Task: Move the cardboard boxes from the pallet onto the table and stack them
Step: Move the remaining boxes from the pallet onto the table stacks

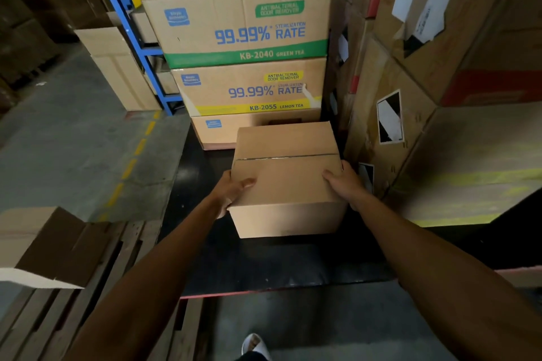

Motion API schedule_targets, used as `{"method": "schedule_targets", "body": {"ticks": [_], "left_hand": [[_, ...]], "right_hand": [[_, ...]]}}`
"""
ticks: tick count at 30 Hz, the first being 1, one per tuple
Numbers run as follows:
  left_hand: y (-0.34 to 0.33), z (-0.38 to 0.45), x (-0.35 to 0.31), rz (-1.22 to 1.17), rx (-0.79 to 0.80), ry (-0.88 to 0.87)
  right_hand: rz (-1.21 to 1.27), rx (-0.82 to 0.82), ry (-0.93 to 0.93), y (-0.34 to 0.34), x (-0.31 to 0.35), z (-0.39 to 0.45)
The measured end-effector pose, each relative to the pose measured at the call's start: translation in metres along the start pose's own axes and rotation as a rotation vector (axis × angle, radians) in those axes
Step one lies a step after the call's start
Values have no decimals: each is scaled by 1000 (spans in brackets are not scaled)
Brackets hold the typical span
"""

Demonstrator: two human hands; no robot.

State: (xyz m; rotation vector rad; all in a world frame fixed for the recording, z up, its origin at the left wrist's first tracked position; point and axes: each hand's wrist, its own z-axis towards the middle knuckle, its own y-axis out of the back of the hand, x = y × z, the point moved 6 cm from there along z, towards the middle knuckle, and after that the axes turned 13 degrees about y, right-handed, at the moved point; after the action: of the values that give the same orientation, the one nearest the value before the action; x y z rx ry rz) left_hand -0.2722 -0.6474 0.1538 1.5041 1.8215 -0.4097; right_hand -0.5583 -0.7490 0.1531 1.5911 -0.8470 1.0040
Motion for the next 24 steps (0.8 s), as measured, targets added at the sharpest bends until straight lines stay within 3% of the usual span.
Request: {"method": "schedule_targets", "body": {"ticks": [11,15,19,24], "left_hand": [[-3,-5,3,-8,-62,-46],[2,-8,-1,-1,-86,-67],[20,-24,-11,54,-221,-173],[62,-54,-4,148,-323,-315]], "right_hand": [[-69,33,-10,-1,-16,7],[-206,22,3,-1,3,-5],[-442,-81,174,-7,46,-21],[-429,-25,355,-59,100,-44]]}}
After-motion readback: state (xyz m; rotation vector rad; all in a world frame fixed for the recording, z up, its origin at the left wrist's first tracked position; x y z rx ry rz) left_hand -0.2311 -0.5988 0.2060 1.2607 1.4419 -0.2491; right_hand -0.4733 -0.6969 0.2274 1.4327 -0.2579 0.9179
